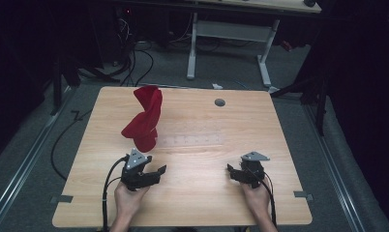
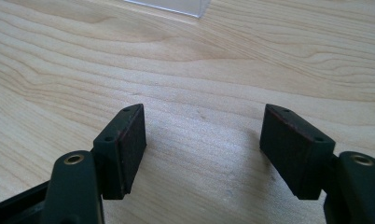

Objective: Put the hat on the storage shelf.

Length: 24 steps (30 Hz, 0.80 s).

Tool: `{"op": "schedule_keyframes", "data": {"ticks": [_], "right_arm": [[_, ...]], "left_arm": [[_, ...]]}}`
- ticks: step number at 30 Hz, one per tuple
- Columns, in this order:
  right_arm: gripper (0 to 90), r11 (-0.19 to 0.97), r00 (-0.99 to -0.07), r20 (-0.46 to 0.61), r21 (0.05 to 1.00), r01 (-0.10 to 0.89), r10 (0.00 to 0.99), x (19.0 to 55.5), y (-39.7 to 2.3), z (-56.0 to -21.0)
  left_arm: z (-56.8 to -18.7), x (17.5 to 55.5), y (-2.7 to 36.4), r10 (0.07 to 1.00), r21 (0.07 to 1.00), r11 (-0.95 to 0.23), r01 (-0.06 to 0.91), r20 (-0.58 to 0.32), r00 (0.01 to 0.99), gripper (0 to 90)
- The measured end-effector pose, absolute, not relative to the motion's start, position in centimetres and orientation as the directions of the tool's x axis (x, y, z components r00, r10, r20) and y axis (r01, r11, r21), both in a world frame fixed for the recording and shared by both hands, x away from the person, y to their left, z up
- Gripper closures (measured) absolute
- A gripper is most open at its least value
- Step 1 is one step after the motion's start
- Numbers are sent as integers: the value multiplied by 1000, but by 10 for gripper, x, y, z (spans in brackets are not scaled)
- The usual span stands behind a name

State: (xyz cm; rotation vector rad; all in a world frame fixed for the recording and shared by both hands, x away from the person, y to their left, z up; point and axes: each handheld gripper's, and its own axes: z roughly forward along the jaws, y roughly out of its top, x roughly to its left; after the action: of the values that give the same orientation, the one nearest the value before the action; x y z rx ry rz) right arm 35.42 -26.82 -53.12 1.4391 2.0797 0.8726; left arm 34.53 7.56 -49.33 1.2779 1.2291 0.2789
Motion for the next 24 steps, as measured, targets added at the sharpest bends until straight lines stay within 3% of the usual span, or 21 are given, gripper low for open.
{"op": "schedule_keyframes", "data": {"ticks": [24], "right_arm": [[316, 251, -346, -17, 722, 645, 938, 354, -268, -531]], "left_arm": [[-514, 362, 64, 794, 845, 293, 448, -476, 379, 334]]}}
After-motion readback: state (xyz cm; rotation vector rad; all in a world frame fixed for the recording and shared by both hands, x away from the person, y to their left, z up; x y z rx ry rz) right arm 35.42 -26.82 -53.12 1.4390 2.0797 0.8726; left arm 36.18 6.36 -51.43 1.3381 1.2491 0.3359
